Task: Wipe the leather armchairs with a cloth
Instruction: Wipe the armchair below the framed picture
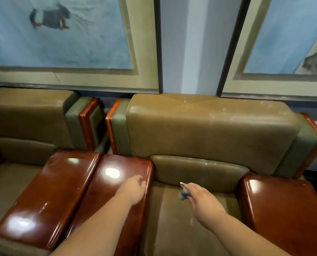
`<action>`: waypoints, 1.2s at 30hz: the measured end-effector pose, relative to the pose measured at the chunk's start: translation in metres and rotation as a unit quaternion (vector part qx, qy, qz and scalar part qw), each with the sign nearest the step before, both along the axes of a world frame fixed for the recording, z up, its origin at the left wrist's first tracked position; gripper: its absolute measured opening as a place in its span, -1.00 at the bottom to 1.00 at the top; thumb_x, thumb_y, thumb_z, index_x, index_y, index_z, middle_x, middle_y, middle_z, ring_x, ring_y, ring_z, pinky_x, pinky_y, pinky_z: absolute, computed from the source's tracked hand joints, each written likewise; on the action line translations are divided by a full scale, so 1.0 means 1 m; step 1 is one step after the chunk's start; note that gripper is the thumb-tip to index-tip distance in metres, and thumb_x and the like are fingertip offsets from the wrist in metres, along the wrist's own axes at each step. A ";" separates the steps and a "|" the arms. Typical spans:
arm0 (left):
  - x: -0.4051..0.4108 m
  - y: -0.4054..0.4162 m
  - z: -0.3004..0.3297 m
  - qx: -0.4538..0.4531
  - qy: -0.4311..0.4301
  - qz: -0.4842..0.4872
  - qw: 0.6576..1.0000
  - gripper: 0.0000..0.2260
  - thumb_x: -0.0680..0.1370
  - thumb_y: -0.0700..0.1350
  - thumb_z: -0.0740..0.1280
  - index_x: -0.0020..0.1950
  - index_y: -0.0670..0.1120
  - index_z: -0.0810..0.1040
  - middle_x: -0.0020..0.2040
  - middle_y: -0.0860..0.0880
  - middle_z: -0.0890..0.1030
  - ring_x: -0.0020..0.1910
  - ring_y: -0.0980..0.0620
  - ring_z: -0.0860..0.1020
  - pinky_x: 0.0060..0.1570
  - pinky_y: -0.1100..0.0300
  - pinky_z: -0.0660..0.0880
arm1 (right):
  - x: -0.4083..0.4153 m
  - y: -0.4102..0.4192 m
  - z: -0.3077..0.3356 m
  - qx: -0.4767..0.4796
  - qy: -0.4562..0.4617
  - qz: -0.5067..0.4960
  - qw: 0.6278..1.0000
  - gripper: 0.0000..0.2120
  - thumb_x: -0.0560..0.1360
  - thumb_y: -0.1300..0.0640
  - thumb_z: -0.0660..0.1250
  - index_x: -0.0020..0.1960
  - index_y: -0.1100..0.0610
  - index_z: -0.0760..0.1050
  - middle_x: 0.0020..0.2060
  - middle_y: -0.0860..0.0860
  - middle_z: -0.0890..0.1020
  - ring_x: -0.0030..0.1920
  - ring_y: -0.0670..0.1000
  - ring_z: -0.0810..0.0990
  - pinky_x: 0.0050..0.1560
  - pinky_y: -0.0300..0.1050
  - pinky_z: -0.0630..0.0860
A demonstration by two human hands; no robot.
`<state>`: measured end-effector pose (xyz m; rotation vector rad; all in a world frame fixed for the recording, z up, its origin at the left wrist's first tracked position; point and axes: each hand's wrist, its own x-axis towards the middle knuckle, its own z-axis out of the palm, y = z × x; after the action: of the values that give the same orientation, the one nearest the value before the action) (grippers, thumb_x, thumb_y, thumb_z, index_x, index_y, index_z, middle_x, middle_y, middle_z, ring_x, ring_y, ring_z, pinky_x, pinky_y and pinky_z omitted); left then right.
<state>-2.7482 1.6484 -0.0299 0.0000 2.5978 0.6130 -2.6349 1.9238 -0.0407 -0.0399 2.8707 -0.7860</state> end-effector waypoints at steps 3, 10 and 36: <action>0.004 0.000 0.022 0.015 0.039 0.042 0.998 -0.59 0.72 0.05 0.22 0.53 -0.07 0.48 0.31 -0.10 0.66 0.29 -0.16 0.59 0.31 0.03 0.51 | -0.005 0.008 0.018 0.008 0.009 0.024 1.000 -0.75 0.67 0.03 0.18 0.31 -0.19 0.43 0.21 -0.22 0.51 0.21 -0.13 0.51 0.25 -0.16 0.48; 0.034 0.017 0.071 -0.011 0.092 0.019 0.995 -0.58 0.69 0.10 0.23 0.53 0.03 0.48 0.38 0.00 0.62 0.33 -0.06 0.58 0.33 0.11 0.48 | -0.013 0.032 0.067 0.044 0.031 0.058 0.997 -0.62 0.68 0.03 0.19 0.49 -0.10 0.40 0.39 -0.12 0.52 0.37 -0.03 0.50 0.38 -0.12 0.43; -0.084 0.086 0.139 -0.110 0.219 -0.179 0.953 -0.56 0.66 0.16 0.22 0.51 0.07 0.51 0.41 0.03 0.60 0.38 -0.03 0.54 0.36 0.02 0.51 | -0.090 0.087 0.154 0.047 0.098 -0.002 0.994 -0.85 0.69 0.03 0.22 0.19 -0.18 0.49 0.10 -0.16 0.61 0.06 -0.06 0.59 0.12 -0.05 0.57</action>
<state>-2.8327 1.7344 0.1087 0.5845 2.9662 0.2023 -2.7247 2.0104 0.1136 -0.1048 3.0909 -0.6829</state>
